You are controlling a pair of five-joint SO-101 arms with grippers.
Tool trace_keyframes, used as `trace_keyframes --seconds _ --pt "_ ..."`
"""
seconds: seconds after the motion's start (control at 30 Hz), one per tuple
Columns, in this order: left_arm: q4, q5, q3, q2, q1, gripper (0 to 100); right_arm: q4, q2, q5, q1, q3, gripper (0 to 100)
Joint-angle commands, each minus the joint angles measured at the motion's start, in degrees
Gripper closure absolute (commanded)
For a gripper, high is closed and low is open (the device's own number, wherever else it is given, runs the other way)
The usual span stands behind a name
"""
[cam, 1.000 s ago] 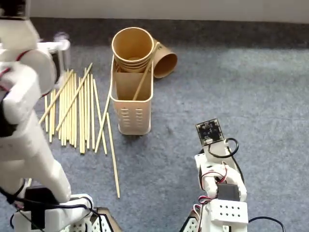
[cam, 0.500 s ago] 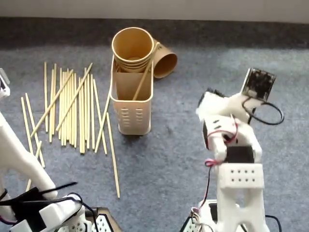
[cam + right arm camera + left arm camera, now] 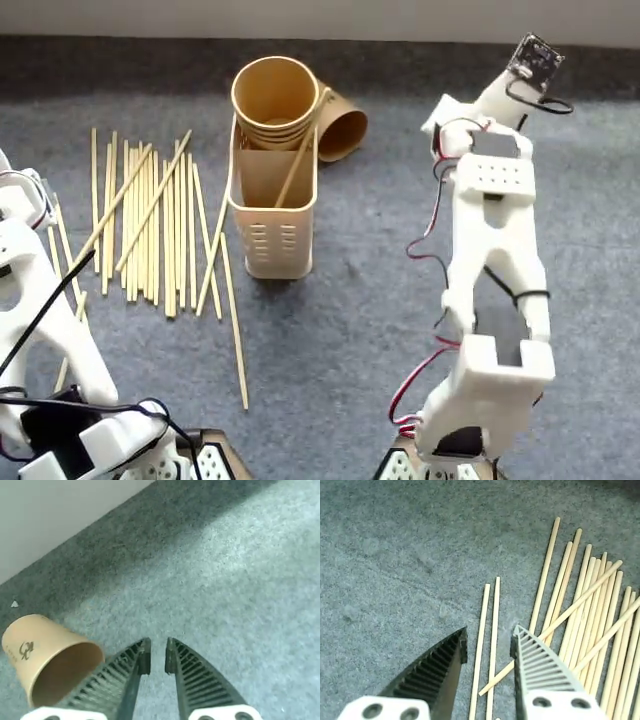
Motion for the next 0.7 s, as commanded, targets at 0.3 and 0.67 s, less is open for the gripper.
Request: trace_keyframes --seconds 0.3,0.67 --pt "-1.23 -0.53 0.31 -1.01 0.57 83 13.23 37.67 -11.08 -1.98 -63.34 82.9" --pt "-1.58 -0.62 4.0 -0.92 1.89 83 15.96 44.97 -23.82 -3.21 -69.67 82.5"
